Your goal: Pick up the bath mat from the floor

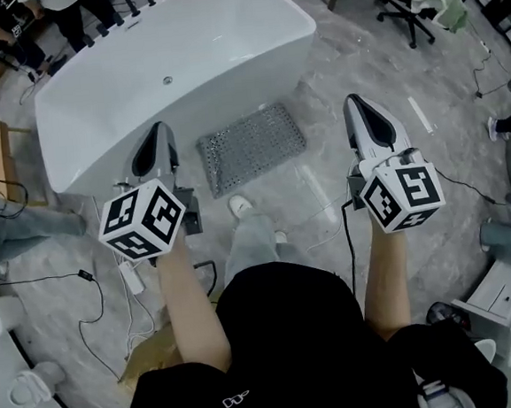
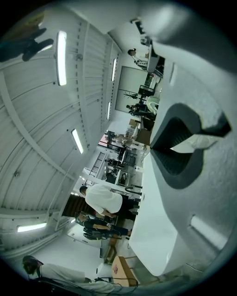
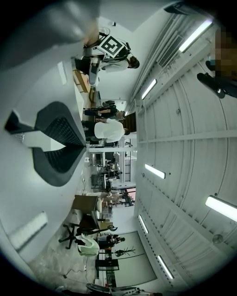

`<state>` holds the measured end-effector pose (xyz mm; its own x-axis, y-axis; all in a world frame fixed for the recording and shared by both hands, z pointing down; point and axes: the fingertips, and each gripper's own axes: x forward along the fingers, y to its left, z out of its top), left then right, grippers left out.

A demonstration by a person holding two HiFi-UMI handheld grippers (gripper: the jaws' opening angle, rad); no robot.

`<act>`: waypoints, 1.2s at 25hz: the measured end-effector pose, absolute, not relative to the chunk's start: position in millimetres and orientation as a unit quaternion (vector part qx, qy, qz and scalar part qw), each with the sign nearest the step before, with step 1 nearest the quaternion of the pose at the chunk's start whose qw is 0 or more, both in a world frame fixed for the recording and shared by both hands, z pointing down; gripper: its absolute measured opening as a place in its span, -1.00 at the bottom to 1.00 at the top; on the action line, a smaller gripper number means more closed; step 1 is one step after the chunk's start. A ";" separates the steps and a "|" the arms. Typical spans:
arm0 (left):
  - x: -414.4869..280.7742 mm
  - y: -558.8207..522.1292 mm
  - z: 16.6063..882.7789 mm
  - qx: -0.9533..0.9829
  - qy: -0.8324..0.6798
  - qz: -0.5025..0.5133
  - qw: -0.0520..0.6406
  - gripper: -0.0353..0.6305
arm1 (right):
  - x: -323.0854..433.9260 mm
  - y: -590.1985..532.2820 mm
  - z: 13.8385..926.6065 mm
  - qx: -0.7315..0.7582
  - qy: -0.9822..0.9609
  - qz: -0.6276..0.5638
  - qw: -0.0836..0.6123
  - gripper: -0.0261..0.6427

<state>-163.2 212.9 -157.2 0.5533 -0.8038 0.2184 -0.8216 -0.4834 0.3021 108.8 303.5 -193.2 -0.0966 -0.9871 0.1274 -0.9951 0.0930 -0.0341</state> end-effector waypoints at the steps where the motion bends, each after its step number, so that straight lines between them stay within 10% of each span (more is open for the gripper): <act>1: -167.0 207.2 -153.0 0.858 -0.477 0.025 0.191 -0.90 | 105.1 294.6 -190.1 0.666 -0.742 0.057 0.038 -0.90; 30: -251.2 35.1 -116.0 0.802 -0.552 0.035 0.223 -0.90 | 20.4 67.1 -163.5 0.574 -0.809 0.085 0.090 -0.90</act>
<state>-251.2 35.1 -116.0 0.3871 -0.8711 0.3021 -0.9021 -0.2901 0.3195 20.4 67.1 -163.5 -0.3236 -0.9141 0.2444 -0.9450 0.3254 -0.0344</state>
